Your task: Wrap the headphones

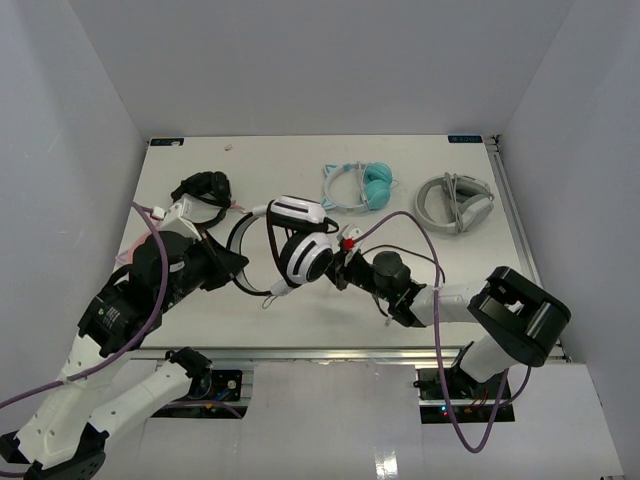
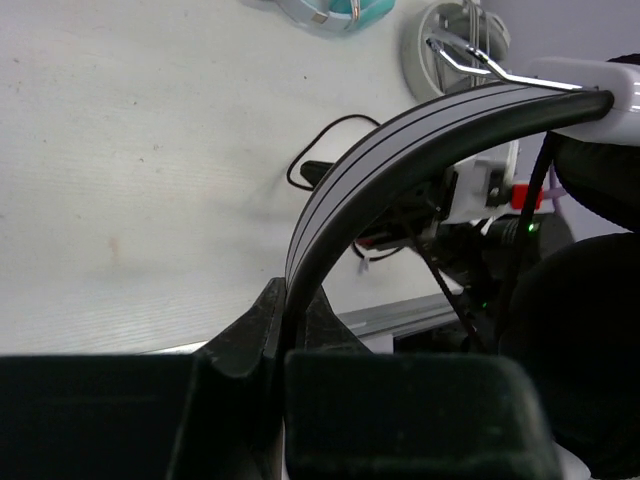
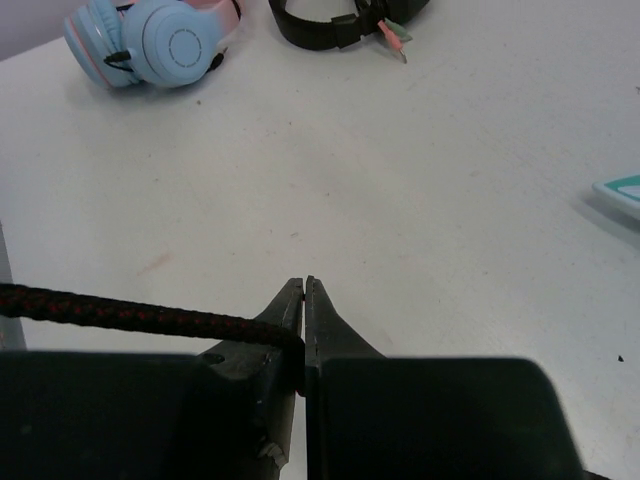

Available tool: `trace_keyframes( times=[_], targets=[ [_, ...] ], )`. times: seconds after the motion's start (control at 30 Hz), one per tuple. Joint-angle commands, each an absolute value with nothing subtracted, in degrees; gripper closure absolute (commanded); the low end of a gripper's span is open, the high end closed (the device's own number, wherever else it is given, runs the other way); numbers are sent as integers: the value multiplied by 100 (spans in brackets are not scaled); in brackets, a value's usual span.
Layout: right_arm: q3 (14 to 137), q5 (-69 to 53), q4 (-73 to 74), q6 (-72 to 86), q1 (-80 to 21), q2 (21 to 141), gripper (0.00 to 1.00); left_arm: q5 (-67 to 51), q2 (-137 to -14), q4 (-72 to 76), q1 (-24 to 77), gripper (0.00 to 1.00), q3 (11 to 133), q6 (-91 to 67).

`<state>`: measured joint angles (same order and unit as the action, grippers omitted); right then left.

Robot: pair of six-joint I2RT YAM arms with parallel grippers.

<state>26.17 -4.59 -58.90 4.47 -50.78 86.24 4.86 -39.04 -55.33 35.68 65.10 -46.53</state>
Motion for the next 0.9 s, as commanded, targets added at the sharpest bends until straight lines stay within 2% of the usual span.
trace_keyframes(
  times=[0.0,0.1,0.2,0.53,0.87],
  targets=[
    [2884,-516,-5488,499,-4699,8235,92,-1485,-3826,-4912,3577,100,6800,-3522],
    [3126,-619,-4917,461,-4508,7914,92,-2800,-3967,-4819,3577,100,6641,-2825],
    [3239,-378,-4604,439,-4466,7482,91,-3173,-3931,-4822,3577,100,6359,-2376],
    [3370,808,-4444,187,-4465,6622,85,-2069,-4363,-5192,3577,100,5975,-1752],
    [3639,1070,-4500,-85,-4452,6481,84,-1697,-4559,-5240,3577,100,5842,-1600]
  ],
)
